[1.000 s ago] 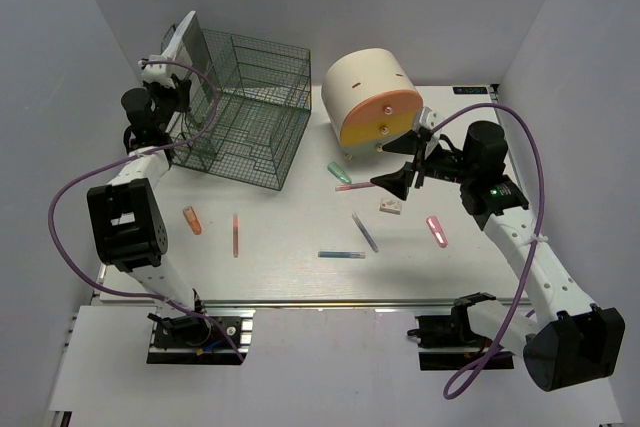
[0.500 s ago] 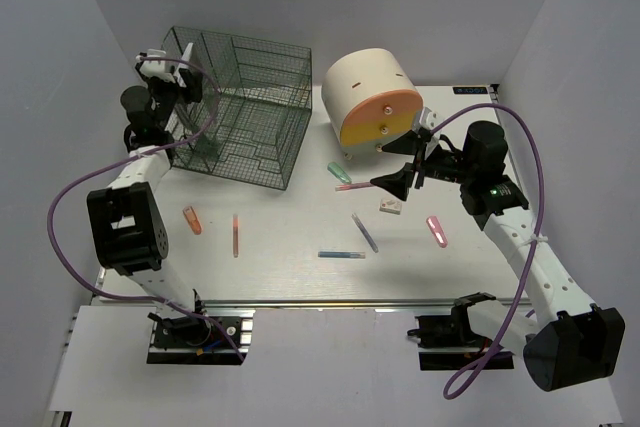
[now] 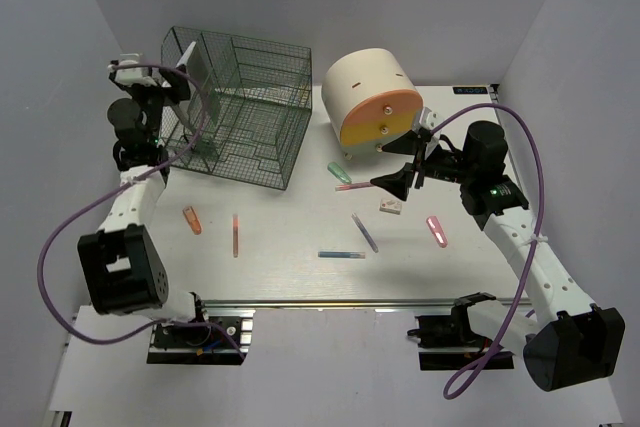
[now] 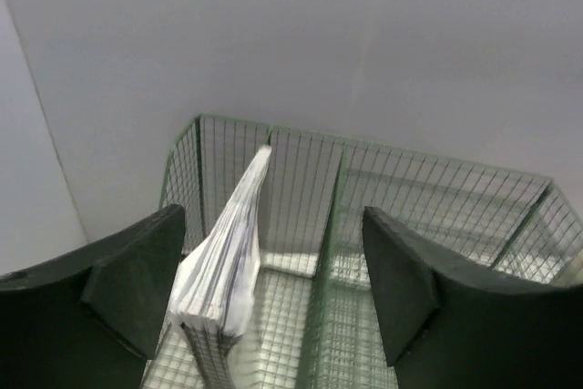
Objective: Organize the desk
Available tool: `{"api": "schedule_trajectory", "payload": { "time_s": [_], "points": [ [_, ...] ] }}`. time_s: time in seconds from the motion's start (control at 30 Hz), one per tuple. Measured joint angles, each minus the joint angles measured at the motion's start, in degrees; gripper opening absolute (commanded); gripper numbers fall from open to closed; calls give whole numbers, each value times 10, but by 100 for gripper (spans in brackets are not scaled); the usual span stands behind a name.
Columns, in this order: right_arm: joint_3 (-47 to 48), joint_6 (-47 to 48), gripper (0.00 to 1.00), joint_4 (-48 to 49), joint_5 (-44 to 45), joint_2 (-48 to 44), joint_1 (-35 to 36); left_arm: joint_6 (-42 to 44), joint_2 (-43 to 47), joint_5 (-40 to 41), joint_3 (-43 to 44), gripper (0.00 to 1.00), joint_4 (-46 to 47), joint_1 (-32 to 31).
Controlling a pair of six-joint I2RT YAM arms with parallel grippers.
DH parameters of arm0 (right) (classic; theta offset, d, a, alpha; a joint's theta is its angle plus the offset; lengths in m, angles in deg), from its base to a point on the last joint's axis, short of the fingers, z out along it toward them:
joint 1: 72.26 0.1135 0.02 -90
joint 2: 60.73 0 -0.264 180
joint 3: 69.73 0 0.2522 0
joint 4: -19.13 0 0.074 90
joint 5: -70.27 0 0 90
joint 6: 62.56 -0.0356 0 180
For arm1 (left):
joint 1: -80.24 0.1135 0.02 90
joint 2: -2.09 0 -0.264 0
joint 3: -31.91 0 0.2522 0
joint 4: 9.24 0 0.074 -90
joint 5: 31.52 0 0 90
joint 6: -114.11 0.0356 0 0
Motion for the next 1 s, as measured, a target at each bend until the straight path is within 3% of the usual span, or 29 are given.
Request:
{"api": "schedule_trajectory", "payload": {
  "time_s": [0.03, 0.1, 0.17, 0.23, 0.4, 0.43, 0.5, 0.53, 0.77, 0.87, 0.9, 1.0],
  "points": [
    [0, 0, 88, 0, 0, 0, 0, -11, 16, 8, -3, 53, -3, 0],
    [0, 0, 81, 0, 0, 0, 0, -38, 47, 24, -5, 26, -13, 0],
    [0, 3, 43, 2, 2, 0, 0, -64, 82, 34, -5, 2, -35, 0],
    [0, 0, 0, 5, 5, 1, -1, -104, 124, 39, -14, 1, -52, 0],
    [1, -29, 2, 9, 38, 18, -3, -204, 246, 6, -51, 25, -92, -1],
    [1, -35, 27, 9, 47, 23, -5, -218, 263, -10, -52, 27, -101, -2],
    [2, -56, 60, 7, 67, 35, -12, -245, 293, -50, -51, 29, -128, -9],
    [2, -66, 88, 7, 76, 41, -15, -255, 303, -73, -49, 30, -146, -14],
    [5, -112, 86, 9, 137, 57, -51, -250, 307, -188, -44, 39, -334, -70],
    [18, -132, 70, 6, 150, 65, -70, -223, 312, -197, -68, 41, -419, -85],
    [31, -137, 58, -2, 153, 73, -76, -212, 318, -196, -78, 44, -450, -89],
    [91, -146, 44, -23, 158, 119, -89, -178, 337, -171, -112, 56, -531, -101]
  ]
}}
